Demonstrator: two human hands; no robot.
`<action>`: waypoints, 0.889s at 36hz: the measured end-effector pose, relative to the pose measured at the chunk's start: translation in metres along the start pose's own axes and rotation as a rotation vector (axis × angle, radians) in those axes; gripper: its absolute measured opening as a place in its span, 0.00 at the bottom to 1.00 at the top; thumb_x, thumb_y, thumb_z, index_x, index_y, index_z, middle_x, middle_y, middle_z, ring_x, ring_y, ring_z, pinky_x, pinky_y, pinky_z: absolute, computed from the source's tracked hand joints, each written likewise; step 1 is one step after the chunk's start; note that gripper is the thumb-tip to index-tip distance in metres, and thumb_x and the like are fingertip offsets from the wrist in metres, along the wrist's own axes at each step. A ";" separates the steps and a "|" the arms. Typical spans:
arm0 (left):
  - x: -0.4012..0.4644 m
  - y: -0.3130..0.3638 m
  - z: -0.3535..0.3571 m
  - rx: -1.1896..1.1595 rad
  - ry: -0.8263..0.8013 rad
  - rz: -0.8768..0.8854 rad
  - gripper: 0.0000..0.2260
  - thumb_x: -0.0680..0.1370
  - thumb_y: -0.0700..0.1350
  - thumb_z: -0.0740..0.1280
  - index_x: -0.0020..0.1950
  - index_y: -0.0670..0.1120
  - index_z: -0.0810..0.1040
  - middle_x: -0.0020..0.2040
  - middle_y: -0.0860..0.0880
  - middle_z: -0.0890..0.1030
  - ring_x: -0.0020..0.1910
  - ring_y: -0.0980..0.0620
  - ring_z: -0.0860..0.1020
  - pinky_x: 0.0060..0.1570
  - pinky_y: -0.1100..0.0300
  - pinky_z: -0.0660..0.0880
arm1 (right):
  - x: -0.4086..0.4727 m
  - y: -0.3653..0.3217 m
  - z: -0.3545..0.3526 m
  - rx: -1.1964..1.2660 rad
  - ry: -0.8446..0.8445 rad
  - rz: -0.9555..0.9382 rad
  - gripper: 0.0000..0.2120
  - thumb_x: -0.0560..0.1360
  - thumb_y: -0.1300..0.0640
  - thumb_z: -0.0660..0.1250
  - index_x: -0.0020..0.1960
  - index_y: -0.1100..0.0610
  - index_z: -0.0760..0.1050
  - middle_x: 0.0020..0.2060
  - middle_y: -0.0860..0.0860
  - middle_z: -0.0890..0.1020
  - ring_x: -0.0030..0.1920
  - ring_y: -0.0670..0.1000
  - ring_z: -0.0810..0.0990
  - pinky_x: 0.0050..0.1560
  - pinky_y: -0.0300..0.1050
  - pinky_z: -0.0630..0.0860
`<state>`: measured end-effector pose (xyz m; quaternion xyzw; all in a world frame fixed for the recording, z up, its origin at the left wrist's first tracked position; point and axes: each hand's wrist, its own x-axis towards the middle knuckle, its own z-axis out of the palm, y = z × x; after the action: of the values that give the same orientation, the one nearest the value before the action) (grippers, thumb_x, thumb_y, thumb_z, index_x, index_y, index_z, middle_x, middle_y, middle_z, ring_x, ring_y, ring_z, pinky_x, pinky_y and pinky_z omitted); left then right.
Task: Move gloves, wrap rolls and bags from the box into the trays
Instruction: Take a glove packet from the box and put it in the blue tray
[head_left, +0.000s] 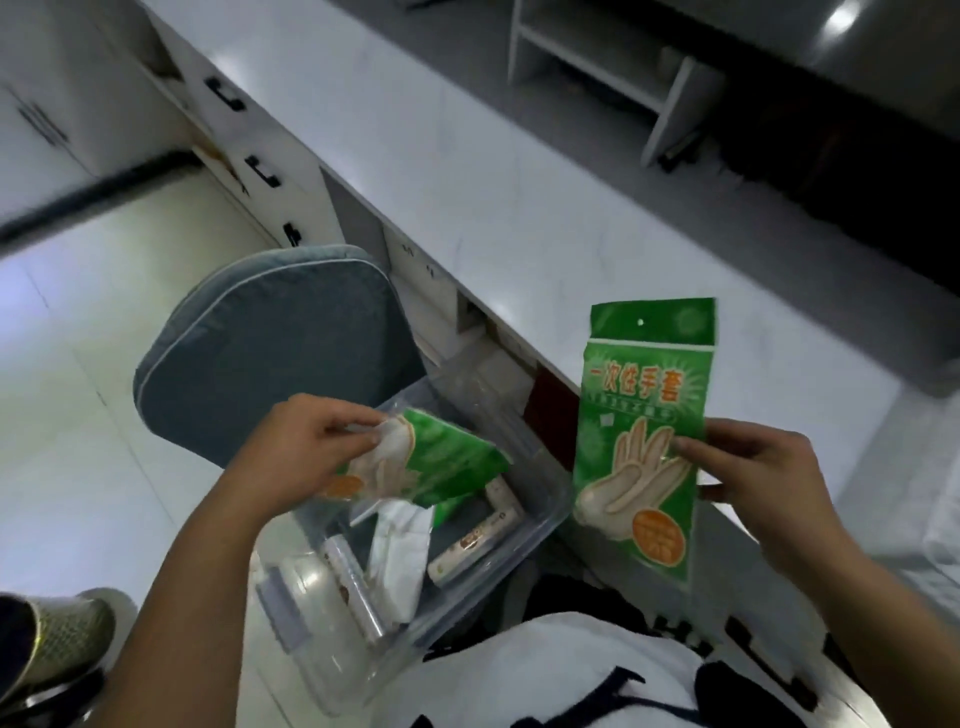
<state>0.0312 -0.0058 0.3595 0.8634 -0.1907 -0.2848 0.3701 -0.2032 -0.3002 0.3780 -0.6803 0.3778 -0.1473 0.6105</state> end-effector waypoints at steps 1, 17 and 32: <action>-0.007 0.013 -0.003 -0.046 0.033 0.031 0.09 0.74 0.43 0.74 0.49 0.57 0.85 0.42 0.59 0.86 0.41 0.65 0.82 0.45 0.60 0.79 | 0.002 -0.005 -0.009 0.039 0.010 -0.007 0.07 0.58 0.55 0.78 0.36 0.53 0.85 0.34 0.51 0.87 0.37 0.53 0.86 0.30 0.41 0.80; 0.041 0.147 0.221 -1.293 0.060 -0.312 0.08 0.78 0.35 0.65 0.48 0.48 0.75 0.37 0.50 0.84 0.34 0.56 0.82 0.28 0.62 0.78 | -0.011 -0.001 -0.179 0.140 0.327 -0.073 0.14 0.58 0.49 0.76 0.43 0.51 0.84 0.36 0.48 0.87 0.40 0.52 0.86 0.33 0.44 0.82; -0.021 0.118 0.311 -1.250 -0.024 -0.668 0.04 0.79 0.34 0.64 0.48 0.41 0.76 0.40 0.43 0.84 0.39 0.49 0.84 0.39 0.56 0.83 | 0.040 0.001 -0.175 0.366 -0.057 0.159 0.07 0.74 0.63 0.70 0.51 0.62 0.82 0.42 0.58 0.86 0.40 0.54 0.85 0.36 0.47 0.82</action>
<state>-0.1956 -0.2366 0.2799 0.4985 0.2796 -0.4488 0.6870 -0.2924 -0.4535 0.4033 -0.5298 0.3798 -0.1453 0.7443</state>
